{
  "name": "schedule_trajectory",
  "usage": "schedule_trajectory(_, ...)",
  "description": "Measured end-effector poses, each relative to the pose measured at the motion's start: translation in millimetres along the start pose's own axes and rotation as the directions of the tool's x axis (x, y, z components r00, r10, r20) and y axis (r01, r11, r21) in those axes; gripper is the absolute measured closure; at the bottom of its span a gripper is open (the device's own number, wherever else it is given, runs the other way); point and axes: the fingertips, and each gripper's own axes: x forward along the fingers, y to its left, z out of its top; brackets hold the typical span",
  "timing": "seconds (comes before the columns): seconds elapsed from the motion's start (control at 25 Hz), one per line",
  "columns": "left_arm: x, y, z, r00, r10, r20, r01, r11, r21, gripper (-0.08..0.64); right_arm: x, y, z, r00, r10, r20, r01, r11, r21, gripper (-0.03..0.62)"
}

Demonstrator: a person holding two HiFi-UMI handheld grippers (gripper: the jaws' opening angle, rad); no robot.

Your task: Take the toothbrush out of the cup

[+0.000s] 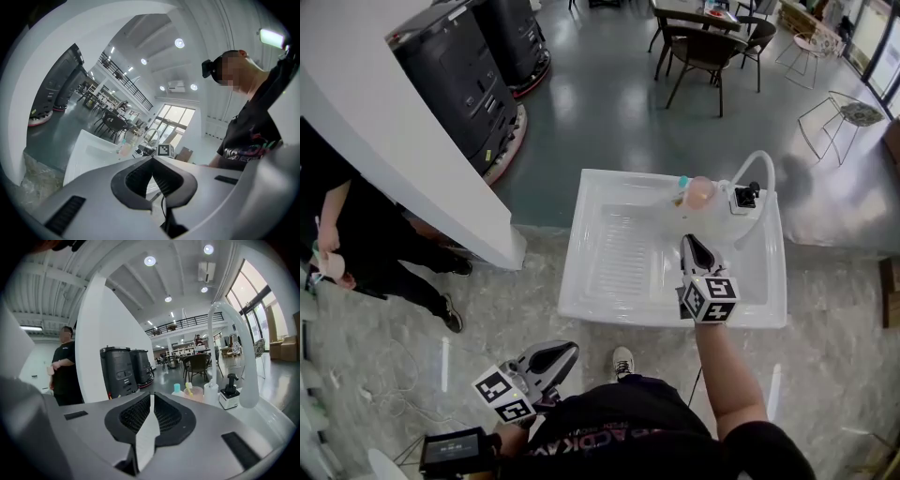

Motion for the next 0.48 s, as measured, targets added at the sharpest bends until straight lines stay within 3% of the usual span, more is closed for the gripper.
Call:
schedule_trajectory(0.16,3.7,3.5,6.5,0.999,0.039,0.013,-0.039,0.999,0.009,0.552,27.4,-29.9,-8.8,0.996,-0.079,-0.033,0.078,0.996,-0.043,0.578)
schedule_trajectory(0.48,-9.0,22.0,6.3,0.996,0.089,0.009,-0.089,0.996,-0.025,0.552,65.9,-66.3,-20.5,0.980,-0.188,-0.066,0.187,0.982,-0.028,0.549)
